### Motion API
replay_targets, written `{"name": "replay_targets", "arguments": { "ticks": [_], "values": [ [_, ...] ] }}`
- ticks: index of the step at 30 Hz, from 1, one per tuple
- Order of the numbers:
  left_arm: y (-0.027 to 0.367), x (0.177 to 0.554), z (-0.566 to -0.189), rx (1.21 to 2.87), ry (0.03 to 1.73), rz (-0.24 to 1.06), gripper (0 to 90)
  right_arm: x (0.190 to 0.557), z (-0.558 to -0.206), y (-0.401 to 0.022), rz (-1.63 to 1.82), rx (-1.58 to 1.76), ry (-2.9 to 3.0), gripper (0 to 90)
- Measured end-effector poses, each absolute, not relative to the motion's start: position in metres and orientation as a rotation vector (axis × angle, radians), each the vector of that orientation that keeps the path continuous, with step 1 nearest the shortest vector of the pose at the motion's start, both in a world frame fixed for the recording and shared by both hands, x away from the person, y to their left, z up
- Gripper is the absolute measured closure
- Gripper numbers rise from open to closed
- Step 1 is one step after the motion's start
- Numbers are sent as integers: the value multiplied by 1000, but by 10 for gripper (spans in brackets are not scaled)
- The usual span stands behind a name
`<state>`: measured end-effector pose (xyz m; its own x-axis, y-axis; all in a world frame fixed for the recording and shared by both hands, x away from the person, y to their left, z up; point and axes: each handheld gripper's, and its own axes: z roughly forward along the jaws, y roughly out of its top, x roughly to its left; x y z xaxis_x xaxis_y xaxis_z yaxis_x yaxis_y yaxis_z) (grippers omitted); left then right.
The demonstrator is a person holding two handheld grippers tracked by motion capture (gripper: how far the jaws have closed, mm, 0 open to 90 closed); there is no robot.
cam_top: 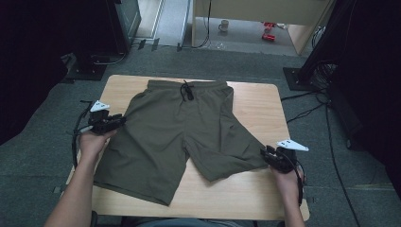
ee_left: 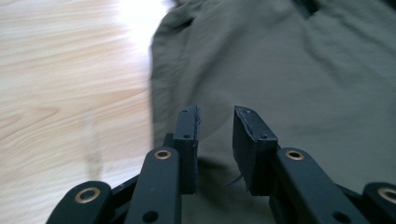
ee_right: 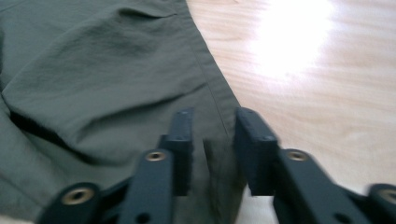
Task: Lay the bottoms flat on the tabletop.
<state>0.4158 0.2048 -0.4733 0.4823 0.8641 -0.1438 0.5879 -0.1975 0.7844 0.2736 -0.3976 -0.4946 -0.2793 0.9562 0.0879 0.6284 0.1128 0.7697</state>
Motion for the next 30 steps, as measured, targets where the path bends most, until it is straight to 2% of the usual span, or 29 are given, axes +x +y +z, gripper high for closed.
{"name": "replay_targets", "arguments": {
  "ticks": [3, 7, 16, 24, 30],
  "values": [
    [196, 416, -474, 1928, 1184, 410, 709, 283, -491, -392, 1011, 1519, 1968, 761],
    [185, 416, -476, 1941, 1160, 371, 706, 298, -485, -385, 1035, 1508, 1965, 770],
    [166, 416, -490, 2016, 1097, 341, 703, 331, -506, -366, 1029, 1502, 2034, 809],
    [170, 419, -498, 2022, 1130, 314, 704, 330, -518, -363, 982, 1503, 2053, 844],
    [167, 417, -502, 2073, 1122, 323, 703, 306, -519, -368, 954, 1463, 2044, 844]
  ]
}}
